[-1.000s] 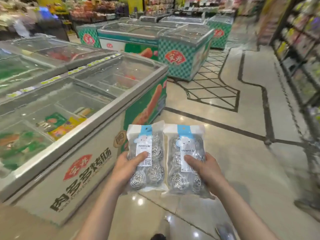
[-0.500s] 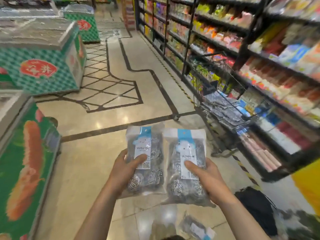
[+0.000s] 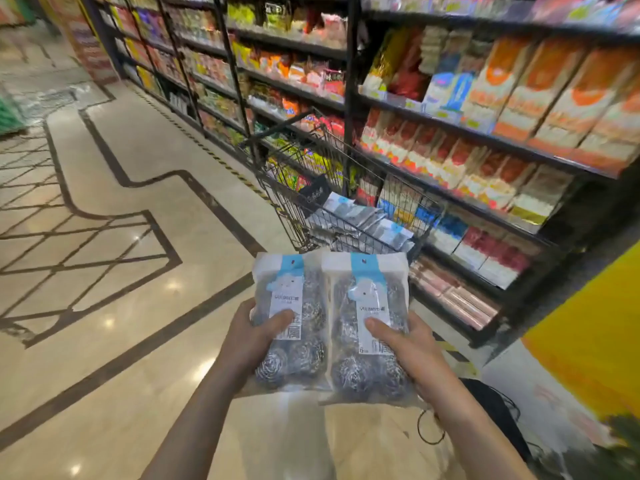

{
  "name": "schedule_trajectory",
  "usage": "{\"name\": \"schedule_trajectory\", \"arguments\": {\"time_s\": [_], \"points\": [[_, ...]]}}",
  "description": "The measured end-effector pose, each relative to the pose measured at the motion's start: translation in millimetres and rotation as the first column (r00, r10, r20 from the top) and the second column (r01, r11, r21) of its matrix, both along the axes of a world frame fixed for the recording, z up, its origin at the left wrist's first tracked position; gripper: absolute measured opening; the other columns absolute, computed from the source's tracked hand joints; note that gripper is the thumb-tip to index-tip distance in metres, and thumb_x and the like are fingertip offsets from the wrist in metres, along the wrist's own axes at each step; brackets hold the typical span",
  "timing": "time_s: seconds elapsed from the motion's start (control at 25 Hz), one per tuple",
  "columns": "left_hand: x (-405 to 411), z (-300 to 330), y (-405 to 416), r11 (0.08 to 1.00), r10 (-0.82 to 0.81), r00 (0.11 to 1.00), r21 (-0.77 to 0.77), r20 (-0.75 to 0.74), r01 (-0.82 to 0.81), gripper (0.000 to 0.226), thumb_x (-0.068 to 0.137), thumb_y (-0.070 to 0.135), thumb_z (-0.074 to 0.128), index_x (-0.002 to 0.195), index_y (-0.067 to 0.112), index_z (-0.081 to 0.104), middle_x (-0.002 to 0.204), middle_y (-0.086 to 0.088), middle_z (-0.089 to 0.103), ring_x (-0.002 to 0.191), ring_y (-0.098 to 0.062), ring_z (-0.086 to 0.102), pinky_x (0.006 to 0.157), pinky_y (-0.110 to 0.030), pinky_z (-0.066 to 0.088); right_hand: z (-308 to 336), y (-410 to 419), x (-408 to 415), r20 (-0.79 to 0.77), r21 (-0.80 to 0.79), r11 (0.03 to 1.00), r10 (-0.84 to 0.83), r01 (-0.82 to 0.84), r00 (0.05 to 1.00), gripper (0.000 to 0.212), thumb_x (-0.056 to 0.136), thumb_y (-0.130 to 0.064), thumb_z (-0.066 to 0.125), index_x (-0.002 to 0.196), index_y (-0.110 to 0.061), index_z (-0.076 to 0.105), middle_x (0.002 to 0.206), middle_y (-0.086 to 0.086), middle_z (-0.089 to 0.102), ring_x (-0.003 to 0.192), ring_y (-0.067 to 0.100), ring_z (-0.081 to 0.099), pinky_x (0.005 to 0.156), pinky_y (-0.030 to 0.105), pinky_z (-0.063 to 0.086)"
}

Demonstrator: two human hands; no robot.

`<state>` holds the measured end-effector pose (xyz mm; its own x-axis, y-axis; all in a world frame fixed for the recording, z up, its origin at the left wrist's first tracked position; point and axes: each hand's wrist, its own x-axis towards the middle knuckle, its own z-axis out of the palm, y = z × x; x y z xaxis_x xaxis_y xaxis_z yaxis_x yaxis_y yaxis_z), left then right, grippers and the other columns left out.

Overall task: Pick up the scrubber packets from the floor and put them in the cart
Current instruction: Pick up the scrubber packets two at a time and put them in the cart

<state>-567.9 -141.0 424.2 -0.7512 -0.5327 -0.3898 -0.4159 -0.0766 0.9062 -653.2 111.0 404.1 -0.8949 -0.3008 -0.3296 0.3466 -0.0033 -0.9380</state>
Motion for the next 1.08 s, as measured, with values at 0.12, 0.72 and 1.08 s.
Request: {"name": "schedule_trajectory", "arguments": {"time_s": [0.12, 0.72, 1.08], "points": [[-74, -6, -8, 0.999, -0.03, 0.999, -0.022, -0.012, 0.03, 0.086, 0.08, 0.038, 0.088, 0.148, 0.02, 0.039, 0.13, -0.006, 0.06, 0.094, -0.017, 0.07, 0.067, -0.033, 0.058, -6, -10, -64, 0.039, -0.004, 0.998, -0.056, 0.056, 0.998, 0.04, 0.087, -0.02, 0.086, 0.123, -0.016, 0.071, 0.107, 0.005, 0.083, 0.097, 0.026, 0.081, 0.087, 0.048, 0.064], [-482, -84, -102, 0.937, -0.343, 0.928, -0.007, 0.149, 0.348, 0.057, 0.086, 0.03, 0.084, 0.125, 0.029, 0.043, 0.108, 0.013, 0.062, 0.088, 0.0, 0.061, 0.067, -0.021, 0.049, -91, -97, -388, 0.201, 0.113, 0.934, -0.356, 0.339, 0.913, 0.034, 0.088, -0.021, 0.085, 0.119, -0.024, 0.071, 0.106, 0.0, 0.083, 0.09, 0.015, 0.081, 0.066, 0.028, 0.061], [-660, -166, -111, 0.892, -0.384, 0.843, -0.083, 0.376, 0.444, 0.078, 0.078, 0.039, 0.089, 0.138, 0.024, 0.041, 0.122, -0.002, 0.067, 0.102, -0.019, 0.065, 0.085, -0.033, 0.049, -185, -114, -543, 0.346, 0.252, 0.888, -0.454, 0.385, 0.821, 0.06, 0.085, -0.033, 0.088, 0.132, -0.017, 0.054, 0.128, -0.003, 0.066, 0.109, 0.019, 0.065, 0.089, 0.035, 0.051]]}}
